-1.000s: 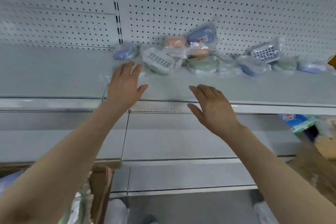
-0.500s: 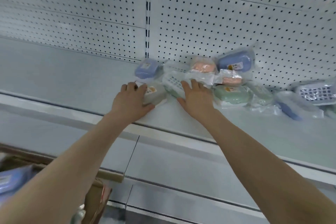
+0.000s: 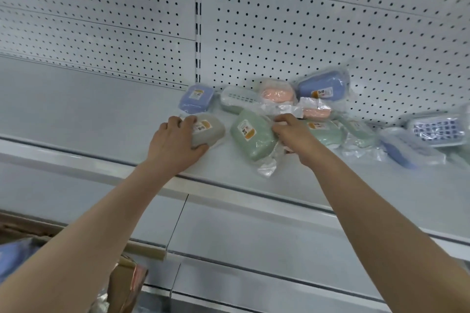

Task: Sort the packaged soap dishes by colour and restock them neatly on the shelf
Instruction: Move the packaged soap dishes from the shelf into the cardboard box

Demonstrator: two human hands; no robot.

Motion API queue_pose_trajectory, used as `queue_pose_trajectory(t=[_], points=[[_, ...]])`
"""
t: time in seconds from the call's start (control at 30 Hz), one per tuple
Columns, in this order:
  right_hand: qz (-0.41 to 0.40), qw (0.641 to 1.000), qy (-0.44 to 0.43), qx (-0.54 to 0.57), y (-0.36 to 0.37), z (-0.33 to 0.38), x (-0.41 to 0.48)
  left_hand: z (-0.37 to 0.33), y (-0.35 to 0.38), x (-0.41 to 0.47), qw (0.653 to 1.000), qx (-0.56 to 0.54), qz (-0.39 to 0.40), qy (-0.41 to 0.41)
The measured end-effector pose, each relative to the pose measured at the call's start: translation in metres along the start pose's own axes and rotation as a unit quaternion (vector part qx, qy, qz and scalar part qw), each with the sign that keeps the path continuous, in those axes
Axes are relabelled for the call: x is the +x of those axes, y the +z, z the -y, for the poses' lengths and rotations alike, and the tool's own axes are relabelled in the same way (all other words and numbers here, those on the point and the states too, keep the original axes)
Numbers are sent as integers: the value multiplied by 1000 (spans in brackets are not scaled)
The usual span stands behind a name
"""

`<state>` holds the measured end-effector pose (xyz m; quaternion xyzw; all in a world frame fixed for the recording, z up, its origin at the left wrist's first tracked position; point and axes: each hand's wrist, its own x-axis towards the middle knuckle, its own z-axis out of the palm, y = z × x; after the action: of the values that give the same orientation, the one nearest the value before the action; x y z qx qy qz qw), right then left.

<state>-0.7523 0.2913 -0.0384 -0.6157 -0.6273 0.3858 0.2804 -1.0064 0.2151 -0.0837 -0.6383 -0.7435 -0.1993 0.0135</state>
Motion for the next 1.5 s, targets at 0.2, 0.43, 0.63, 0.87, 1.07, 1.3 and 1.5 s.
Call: queue_pose_trajectory(t=[0.2, 0.43, 0.63, 0.87, 1.07, 1.3, 1.5], points=[[-88, 979, -48, -179, 3, -13, -10, -5, 4, 0, 999, 16, 30, 21], [-63, 919, -48, -387, 44, -14, -23, -6, 1, -17, 1000, 6, 6, 28], [-104, 910, -121, -383, 42, -20, -56, -1, -16, -65, 999, -21, -44, 18], [-157, 899, -212, -350, 35, -38, -138, -2, -38, -164, 993, -56, -104, -6], [-115, 895, -287, -320, 77, -46, -221, 21, -51, -265, 990, -47, -105, -77], [-31, 880, -314, -356, 154, -68, -283, 90, -53, -362, 982, -17, -62, -177], [67, 876, -320, -355, 247, -64, -312, 171, -48, -424, 969, -1, -8, -246]])
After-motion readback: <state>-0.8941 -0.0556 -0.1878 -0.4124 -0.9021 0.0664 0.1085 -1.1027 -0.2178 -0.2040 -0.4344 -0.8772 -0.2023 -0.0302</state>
